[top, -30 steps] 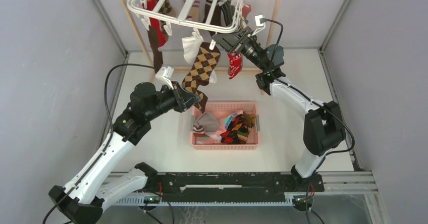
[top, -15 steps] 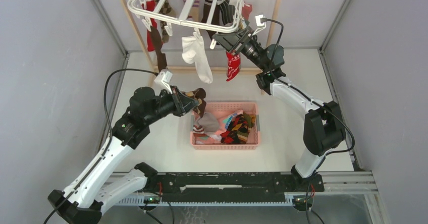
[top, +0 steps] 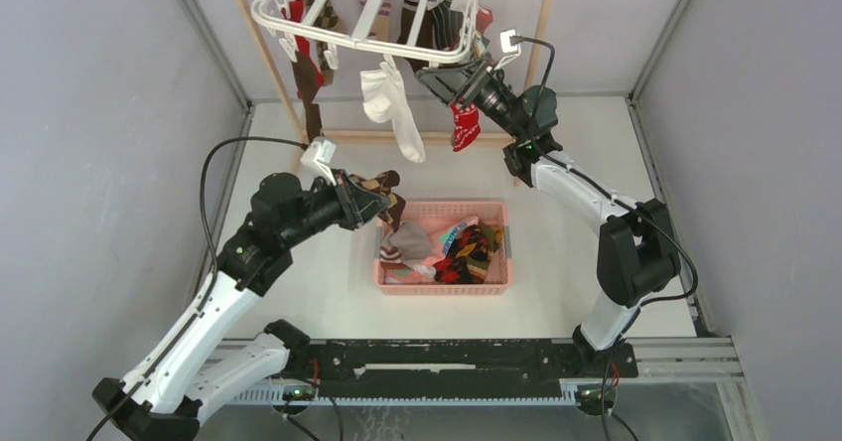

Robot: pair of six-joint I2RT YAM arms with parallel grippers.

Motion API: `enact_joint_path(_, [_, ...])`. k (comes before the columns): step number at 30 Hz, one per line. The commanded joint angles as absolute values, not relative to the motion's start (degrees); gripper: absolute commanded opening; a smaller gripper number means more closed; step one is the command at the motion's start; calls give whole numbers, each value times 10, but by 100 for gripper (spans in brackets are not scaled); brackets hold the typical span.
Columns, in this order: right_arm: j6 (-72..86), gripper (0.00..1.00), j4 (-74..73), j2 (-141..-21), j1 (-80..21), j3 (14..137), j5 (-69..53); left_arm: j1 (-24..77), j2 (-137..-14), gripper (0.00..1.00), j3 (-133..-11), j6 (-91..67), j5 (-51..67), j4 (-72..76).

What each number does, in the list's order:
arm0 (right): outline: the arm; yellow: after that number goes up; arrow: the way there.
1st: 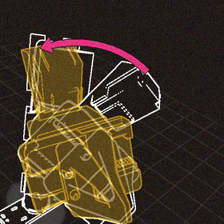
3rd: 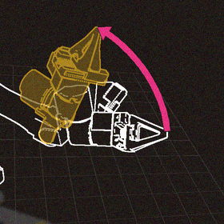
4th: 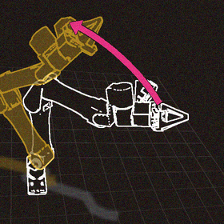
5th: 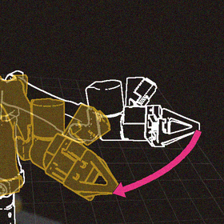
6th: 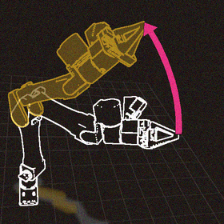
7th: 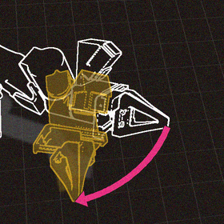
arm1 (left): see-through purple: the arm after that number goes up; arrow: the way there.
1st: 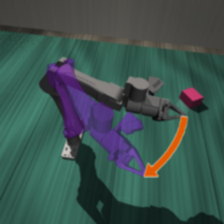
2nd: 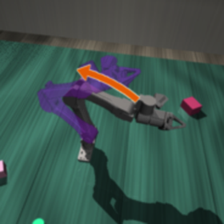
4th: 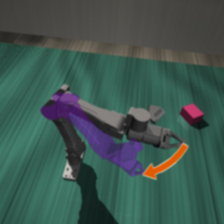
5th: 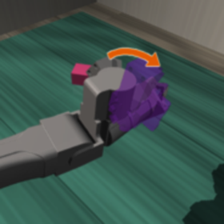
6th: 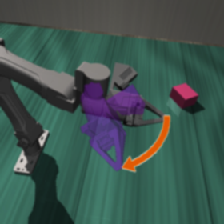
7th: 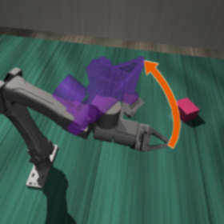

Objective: Remove the socks clipped to the hanger
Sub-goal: Remove the sock from the hanger, then place the sock in the bin.

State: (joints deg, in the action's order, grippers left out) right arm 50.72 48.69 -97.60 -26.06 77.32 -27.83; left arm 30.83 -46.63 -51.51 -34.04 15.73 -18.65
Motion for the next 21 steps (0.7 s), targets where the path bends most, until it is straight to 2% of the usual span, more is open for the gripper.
enact_joint_path(1, [504, 65, 482, -955, -266, 774, -275, 304, -454, 11, -515, -354, 175, -163])
enact_joint_path(9, [481, 76, 431, -904, -264, 710, -268, 304, -475, 11, -542, -364, 195, -140])
enact_joint_path(21, [451, 79, 366, -794, -241, 558, -280, 315, -532, 12, -547, -389, 215, -71])
